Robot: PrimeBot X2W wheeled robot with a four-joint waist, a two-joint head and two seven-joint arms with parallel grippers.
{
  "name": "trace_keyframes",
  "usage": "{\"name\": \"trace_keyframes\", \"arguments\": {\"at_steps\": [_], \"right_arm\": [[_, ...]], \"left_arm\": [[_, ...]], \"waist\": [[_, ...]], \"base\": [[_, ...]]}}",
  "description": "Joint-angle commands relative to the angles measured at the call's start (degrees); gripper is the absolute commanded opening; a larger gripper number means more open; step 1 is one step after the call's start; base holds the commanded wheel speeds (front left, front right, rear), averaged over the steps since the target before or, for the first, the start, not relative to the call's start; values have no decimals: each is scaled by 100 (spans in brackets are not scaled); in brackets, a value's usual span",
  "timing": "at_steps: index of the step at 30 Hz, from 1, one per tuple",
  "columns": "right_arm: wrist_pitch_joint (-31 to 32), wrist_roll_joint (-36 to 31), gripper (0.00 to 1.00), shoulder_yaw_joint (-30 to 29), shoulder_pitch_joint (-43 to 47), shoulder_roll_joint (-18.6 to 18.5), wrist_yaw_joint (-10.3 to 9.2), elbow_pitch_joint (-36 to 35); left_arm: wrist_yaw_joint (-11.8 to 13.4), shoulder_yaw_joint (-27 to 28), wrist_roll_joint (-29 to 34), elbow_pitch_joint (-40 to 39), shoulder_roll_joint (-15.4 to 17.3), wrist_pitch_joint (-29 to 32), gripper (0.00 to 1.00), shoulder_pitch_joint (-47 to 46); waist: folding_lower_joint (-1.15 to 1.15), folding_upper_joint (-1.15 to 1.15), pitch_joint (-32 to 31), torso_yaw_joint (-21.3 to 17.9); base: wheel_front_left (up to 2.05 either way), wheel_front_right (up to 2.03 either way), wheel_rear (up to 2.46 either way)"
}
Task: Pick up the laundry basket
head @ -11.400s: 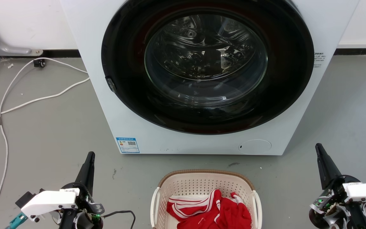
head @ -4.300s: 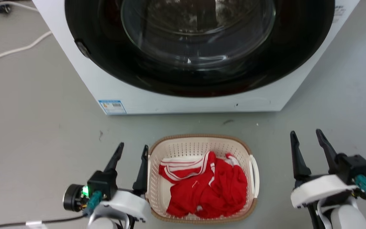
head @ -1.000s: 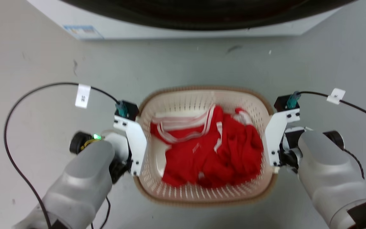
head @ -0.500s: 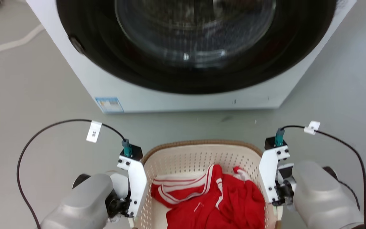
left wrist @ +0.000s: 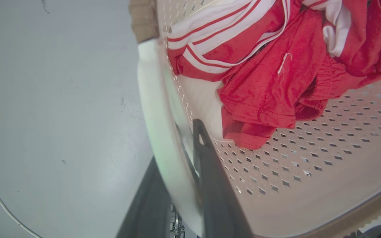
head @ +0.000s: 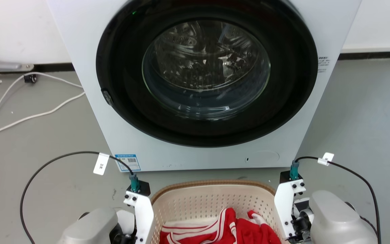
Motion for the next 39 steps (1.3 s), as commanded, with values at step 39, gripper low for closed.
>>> {"name": "trace_keyframes", "arguments": {"at_steps": [39], "right_arm": [[216, 386, 0, 178, 75, -67, -10, -64]], "left_arm": [[-57, -309, -397, 422, -268, 471, 0, 0]], "waist": [[2, 0, -357, 53]], "base": [[0, 0, 0]]}}
